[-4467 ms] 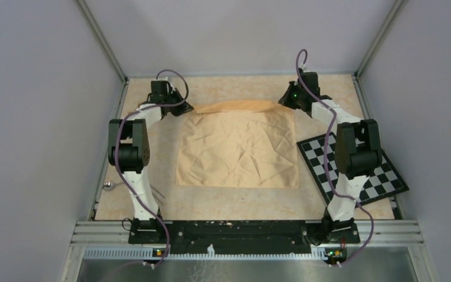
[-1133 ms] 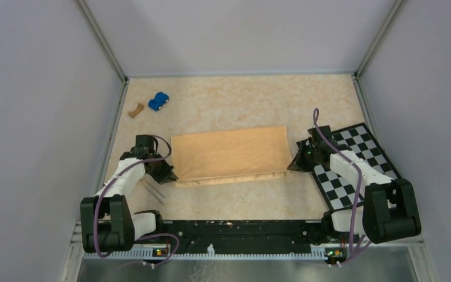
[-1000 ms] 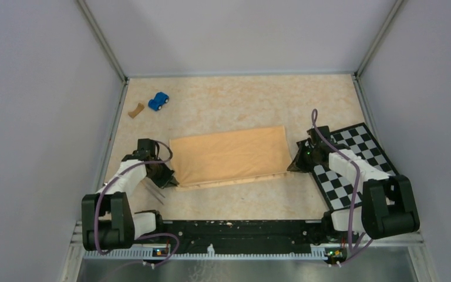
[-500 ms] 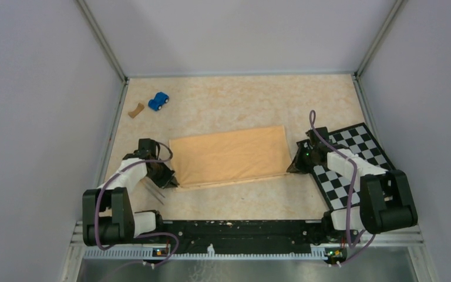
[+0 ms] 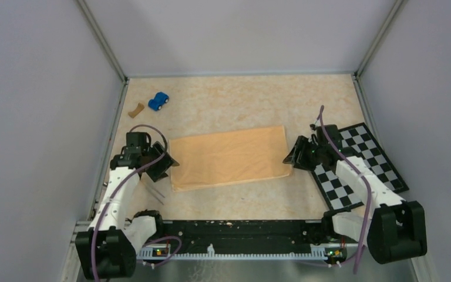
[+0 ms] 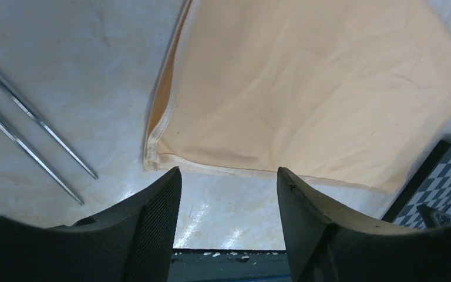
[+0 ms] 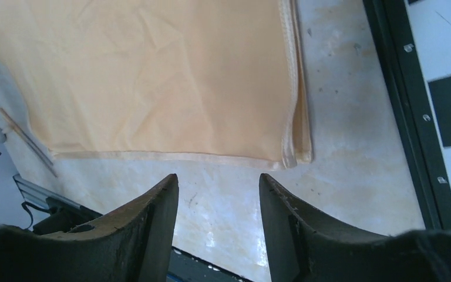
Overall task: Fold the napkin into a case and place the utensils inside
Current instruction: Fold and flatten the napkin at the center of the board, then smooth out the rectangle-folded napkin at the center of the board.
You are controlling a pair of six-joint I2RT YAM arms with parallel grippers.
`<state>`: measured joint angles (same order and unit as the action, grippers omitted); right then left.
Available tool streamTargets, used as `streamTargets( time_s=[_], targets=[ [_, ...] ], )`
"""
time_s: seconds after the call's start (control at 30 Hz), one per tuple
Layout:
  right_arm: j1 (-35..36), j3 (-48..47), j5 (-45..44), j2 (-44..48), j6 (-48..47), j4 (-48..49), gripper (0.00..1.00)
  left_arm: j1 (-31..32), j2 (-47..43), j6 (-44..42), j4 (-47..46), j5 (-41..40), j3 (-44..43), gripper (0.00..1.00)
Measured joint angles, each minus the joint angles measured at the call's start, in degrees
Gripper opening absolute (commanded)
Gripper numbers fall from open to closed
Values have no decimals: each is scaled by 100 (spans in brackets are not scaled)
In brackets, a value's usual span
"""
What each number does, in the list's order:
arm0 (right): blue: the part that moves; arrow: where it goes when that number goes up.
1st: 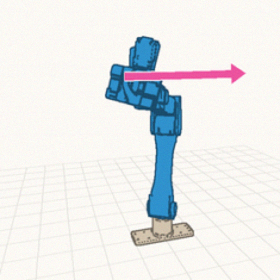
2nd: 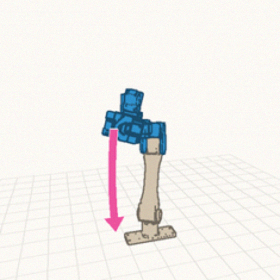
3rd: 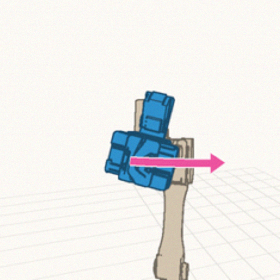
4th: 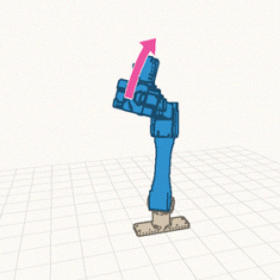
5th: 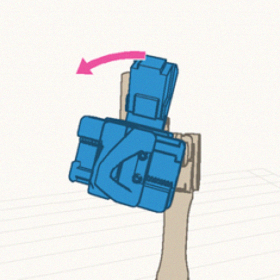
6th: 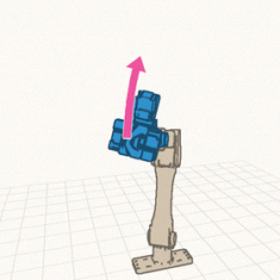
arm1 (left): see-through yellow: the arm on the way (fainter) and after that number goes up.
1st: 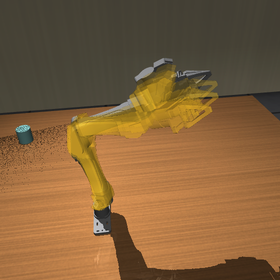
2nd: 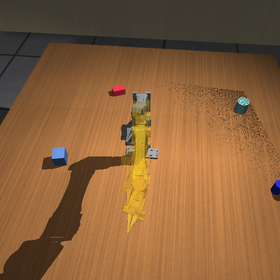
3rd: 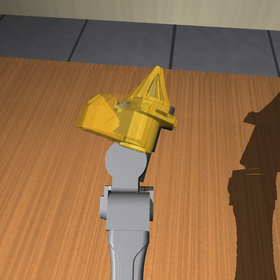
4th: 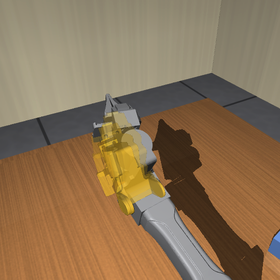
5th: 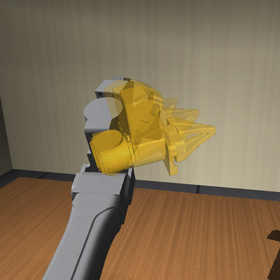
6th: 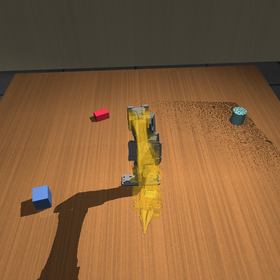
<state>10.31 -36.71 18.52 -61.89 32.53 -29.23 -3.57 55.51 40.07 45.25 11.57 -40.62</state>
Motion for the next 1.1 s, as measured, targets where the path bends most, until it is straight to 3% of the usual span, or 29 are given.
streamTargets(
  time_s=[0.23, 0.43, 0.6, 0.7, 0.8, 0.93, 1.1],
  targets=[
    [0, -157, 452, -1150, -105, 579, 52, 44, 787, -146, -601, 702, 144, 68],
    [0, 190, 551, -1541, -70, 1300, 49, 107, 1499, -52, -970, 575, 695, 76],
    [-9, 634, 358, -1200, 105, 1344, 51, 125, 1438, 157, -859, 501, 741, 80],
    [-9, 688, 269, -815, 98, 1058, 58, 131, 1189, 85, -586, 352, 640, 83],
    [-9, 380, 271, -695, 46, 857, 63, 138, 901, -131, -444, 236, 232, 84],
    [-11, -684, 446, -1283, -20, 1084, 65, 138, 927, -420, -1200, 595, -199, 88],
    [-20, -1941, 999, -2887, 63, 2153, 66, 136, 2194, -590, -2330, 1316, -839, 91]
  ],
)
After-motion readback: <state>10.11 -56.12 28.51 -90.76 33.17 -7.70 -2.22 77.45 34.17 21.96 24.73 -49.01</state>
